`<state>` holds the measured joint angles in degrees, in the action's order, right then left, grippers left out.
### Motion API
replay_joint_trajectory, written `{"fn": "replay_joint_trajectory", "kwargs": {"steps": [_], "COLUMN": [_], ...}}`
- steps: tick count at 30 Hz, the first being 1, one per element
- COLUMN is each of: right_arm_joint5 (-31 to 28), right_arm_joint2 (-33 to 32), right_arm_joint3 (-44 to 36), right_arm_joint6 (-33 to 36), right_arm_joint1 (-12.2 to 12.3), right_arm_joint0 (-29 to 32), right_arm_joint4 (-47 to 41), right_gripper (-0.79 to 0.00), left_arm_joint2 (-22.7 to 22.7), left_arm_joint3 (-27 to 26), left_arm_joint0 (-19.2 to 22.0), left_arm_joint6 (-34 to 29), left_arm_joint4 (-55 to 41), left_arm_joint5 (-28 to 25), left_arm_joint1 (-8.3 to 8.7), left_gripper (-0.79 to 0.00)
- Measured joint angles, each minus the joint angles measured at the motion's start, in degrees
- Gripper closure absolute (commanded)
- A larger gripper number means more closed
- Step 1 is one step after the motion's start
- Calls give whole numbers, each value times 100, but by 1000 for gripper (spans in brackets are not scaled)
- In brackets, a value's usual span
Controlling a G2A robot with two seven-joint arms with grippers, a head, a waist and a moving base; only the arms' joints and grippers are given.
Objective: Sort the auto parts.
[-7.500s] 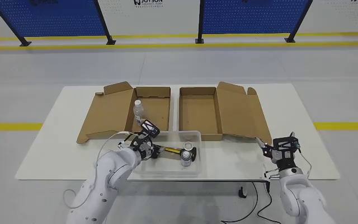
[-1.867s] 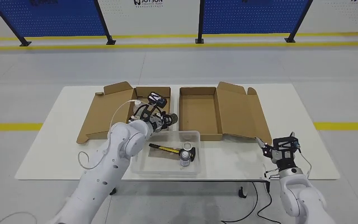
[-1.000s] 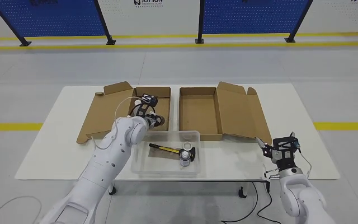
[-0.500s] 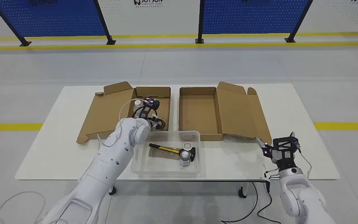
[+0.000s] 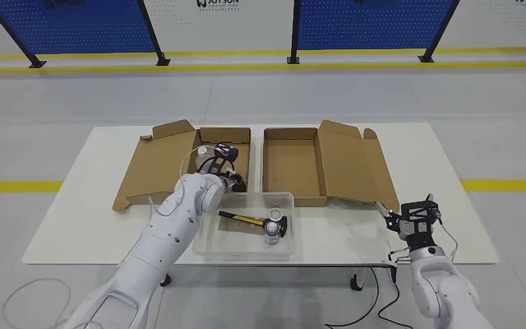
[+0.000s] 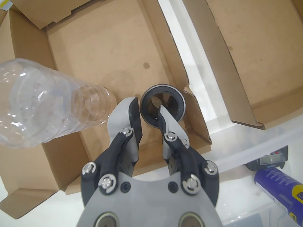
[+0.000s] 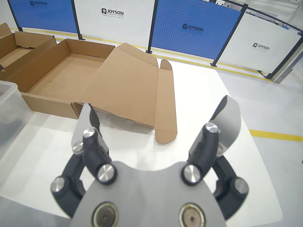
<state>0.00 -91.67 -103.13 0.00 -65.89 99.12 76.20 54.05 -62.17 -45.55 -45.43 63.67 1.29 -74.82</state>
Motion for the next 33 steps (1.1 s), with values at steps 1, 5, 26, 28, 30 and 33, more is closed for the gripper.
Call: {"fn": "replay_joint_trajectory", "kwargs": {"steps": [1, 5, 26, 28, 30, 33], "right_arm_joint5": [0, 0, 0, 0, 0, 0], "right_arm_joint2": [0, 0, 0, 0, 0, 0], "right_arm_joint3": [0, 0, 0, 0, 0, 0], "right_arm_joint6": [0, 0, 0, 0, 0, 0], "right_arm_joint1": [0, 0, 0, 0, 0, 0], "right_arm_joint0": [0, 0, 0, 0, 0, 0], "right_arm_joint4": [0, 0, 0, 0, 0, 0], "right_gripper": [-785, -785, -785, -785, -785, -785], "left_arm_joint2": [1, 45, 1222, 1312, 1378, 1349], "left_arm_joint3": [-3, -107, -3224, -3528, -3835, -4167], "left_arm_joint0": [8, 24, -1566, -1778, -2018, -2335], "left_arm_joint6": [-1, 37, -516, -599, -685, -764], "left_arm_joint4": [13, 68, -965, -1129, -1309, -1373], "left_arm_joint5": [-8, -18, -1446, -1545, -1598, -1711], "left_arm_joint1": [-3, -8, 344, 375, 404, 438], "left_gripper": [-175, -206, -570, -545, -526, -576]}}
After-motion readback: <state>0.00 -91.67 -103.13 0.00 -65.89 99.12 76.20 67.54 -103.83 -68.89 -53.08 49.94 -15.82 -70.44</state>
